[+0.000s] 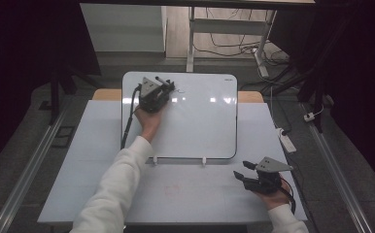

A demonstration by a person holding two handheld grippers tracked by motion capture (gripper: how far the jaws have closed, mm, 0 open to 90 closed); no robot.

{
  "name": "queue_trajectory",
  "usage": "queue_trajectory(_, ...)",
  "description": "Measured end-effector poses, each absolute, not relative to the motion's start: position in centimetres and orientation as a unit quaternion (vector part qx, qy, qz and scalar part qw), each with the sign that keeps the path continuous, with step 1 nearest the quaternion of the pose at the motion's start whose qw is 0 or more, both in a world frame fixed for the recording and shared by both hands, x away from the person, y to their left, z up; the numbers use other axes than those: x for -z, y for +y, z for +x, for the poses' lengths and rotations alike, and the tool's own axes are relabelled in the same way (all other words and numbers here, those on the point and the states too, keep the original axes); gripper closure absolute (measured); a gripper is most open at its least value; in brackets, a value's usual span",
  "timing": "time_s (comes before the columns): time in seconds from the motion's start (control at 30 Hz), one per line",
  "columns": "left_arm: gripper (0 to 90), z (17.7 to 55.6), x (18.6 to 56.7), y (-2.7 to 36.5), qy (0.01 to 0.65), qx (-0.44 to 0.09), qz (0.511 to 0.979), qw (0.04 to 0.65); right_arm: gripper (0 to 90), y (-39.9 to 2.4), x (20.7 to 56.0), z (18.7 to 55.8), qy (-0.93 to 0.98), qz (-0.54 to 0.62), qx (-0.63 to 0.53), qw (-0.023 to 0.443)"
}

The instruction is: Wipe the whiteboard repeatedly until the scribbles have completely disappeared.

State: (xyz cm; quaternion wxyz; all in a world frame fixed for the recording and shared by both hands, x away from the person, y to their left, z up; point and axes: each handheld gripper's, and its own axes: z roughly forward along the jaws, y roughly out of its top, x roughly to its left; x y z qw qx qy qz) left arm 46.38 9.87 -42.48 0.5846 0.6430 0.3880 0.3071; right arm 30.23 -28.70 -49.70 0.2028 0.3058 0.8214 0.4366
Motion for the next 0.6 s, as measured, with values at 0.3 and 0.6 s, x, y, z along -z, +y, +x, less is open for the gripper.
queue_trajectory(0.3, 78.7, 46.0, 42.4, 9.3, 0.376, -0.321, 0.659, 0.567, 44.0, -29.1, 49.8, 30.4, 0.820, 0.309, -0.438, 0.202)
queue_trajectory(0.6, 78.7, 45.8, 42.5, 10.6, 0.394, -0.322, 0.644, 0.572, 44.0, -28.6, 49.8, 30.4, 0.823, 0.302, -0.436, 0.203)
